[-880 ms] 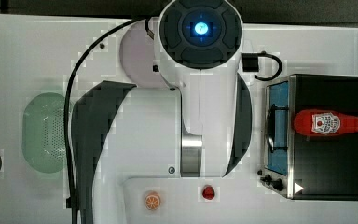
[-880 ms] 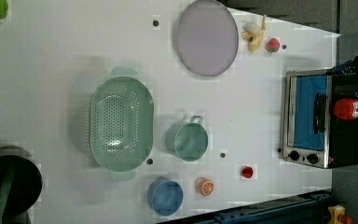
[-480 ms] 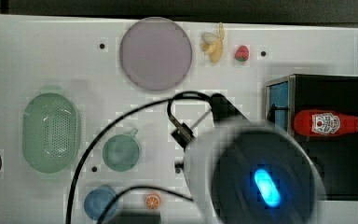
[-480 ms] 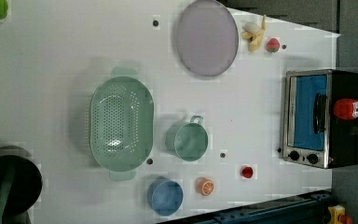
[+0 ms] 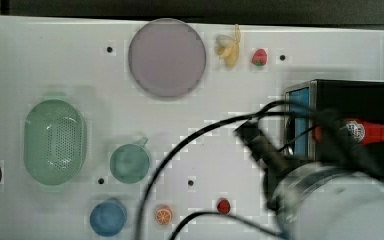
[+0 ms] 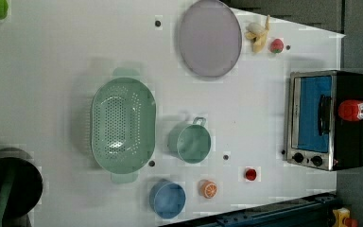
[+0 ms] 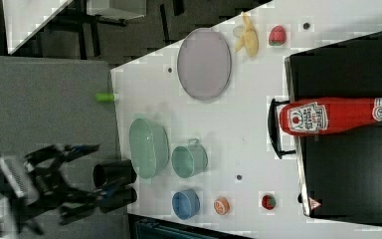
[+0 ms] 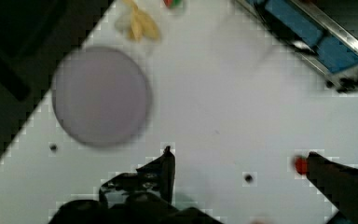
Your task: Pick Ketchup from oven and place it on table.
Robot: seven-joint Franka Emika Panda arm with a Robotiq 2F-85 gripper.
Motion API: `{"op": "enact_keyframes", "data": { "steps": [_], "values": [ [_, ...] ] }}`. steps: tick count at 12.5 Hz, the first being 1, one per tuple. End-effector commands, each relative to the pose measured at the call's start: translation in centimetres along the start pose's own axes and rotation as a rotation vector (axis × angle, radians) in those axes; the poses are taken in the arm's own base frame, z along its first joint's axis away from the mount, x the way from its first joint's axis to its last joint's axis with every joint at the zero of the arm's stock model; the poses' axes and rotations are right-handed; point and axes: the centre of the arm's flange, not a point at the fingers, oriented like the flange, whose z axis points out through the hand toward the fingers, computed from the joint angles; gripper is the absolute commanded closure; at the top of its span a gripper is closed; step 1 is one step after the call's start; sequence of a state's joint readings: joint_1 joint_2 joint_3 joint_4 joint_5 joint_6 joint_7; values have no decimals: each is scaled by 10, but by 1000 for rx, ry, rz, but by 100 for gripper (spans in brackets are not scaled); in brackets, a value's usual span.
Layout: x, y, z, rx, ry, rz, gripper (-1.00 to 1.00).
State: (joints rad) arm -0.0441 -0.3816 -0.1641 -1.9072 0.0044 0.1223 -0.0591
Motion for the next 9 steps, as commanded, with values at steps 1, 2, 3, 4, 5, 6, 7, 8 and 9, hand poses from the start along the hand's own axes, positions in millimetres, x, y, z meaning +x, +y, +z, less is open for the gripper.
{"op": "enact_keyframes", "data": {
  "steps": [1, 2, 3, 4, 5, 6, 7, 8, 9],
  "values": [
    [73, 39, 62, -59, -26, 182, -100],
    [90, 52, 70, -54, -14, 218, -100],
    [106, 65, 80, -56, -7, 251, -100],
    [121, 78, 90, -62, -2, 286, -100],
    [134, 89, 100, -68, 6, 319, -100],
    [149, 100, 111, -72, 23, 348, -100],
    [162, 109, 121, -77, 42, 374, -100],
    [175, 118, 133, -87, 60, 398, -100],
    [186, 126, 145, -102, 74, 418, -100]
  ]
}}
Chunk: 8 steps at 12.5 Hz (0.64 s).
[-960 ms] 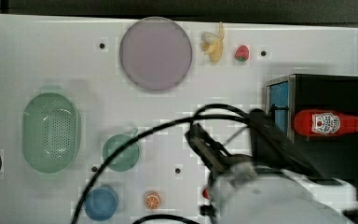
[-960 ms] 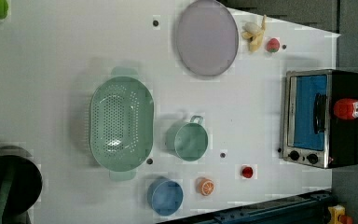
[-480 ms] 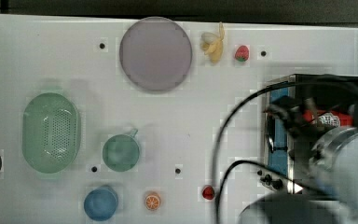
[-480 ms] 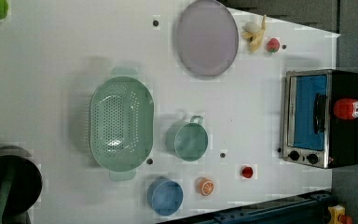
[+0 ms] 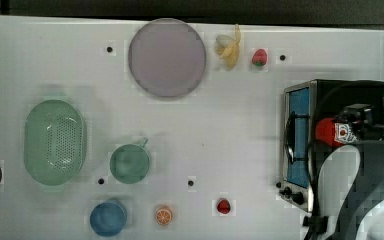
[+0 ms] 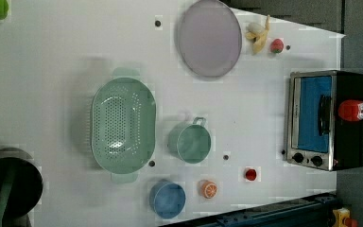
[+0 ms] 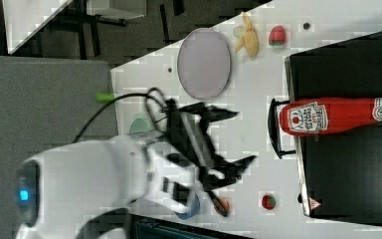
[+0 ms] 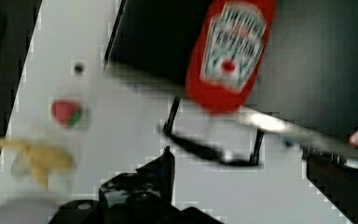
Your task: Pick Ketchup from oven and place it on table.
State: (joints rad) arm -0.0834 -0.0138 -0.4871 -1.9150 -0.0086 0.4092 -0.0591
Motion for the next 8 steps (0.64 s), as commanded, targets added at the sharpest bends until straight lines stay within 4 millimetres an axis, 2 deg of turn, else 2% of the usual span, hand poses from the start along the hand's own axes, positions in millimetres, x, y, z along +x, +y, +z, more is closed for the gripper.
{"op": "enact_keyframes", "data": {
  "steps": [1, 4, 8],
  "values": [
    [28, 11, 3, 23, 57, 78, -100],
    [54, 12, 44, -6, 75, 130, -100],
    [75, 15, 94, 27, 4, 256, -100]
  ]
}}
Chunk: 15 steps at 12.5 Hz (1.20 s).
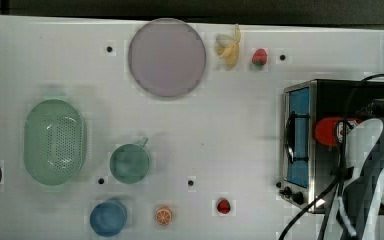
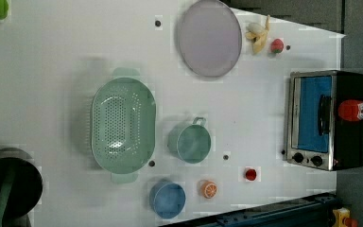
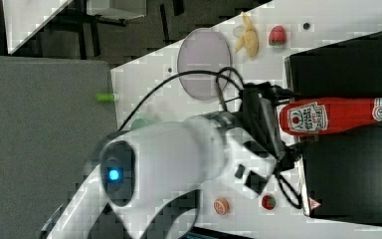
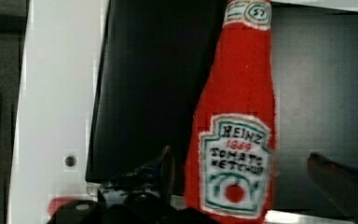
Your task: Pick Ketchup from oven and place it on table.
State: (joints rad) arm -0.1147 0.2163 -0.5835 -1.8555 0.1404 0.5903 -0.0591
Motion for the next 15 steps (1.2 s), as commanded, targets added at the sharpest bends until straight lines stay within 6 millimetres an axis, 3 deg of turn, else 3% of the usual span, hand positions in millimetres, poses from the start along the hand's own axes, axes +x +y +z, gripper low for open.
{"op": "enact_keyframes", "data": {
  "steps": [1, 4, 7, 8, 11, 15],
  "values": [
    [6, 6, 32, -20, -44, 81, -100],
    [7, 6, 54, -26, -74, 117, -100],
    [9, 7, 64, -41, -70, 121, -100],
    [10, 9, 67, -46, -70, 124, -92],
    [9, 5, 71, -51, -68, 117, -27],
    [10, -5, 56, -31, -52, 102, -27]
  ]
}}
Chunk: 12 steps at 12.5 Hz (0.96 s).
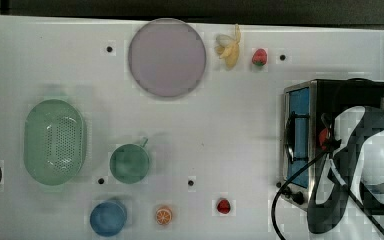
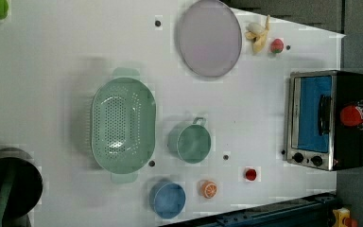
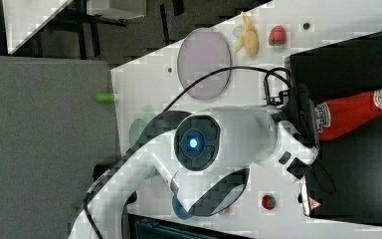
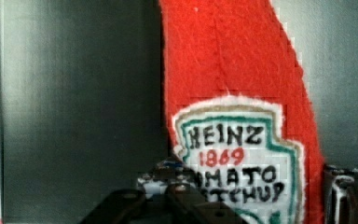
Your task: Pick Ketchup from oven and place it on table.
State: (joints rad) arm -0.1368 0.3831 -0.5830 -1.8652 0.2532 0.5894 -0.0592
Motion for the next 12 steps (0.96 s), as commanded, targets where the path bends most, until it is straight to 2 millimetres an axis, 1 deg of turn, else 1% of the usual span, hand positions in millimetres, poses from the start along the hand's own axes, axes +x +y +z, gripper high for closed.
{"op": "enact_keyframes", "data": {
  "steps": [1, 2, 4, 6, 8, 9, 11, 12],
  "values": [
    [5, -15, -52, 85, 57, 2, -27],
    [0, -23, -70, 98, 77, -42, -27],
    [-18, -39, -111, 109, 104, -147, -27],
    [-51, -50, -155, 99, 94, -229, -27],
    [-98, -59, -192, 85, 46, -322, -27],
    [-126, -62, -205, 79, 18, -372, -27],
    [-182, -69, -221, 70, -30, -472, -27],
    [-208, -72, -224, 62, -49, -520, -27]
  ]
}}
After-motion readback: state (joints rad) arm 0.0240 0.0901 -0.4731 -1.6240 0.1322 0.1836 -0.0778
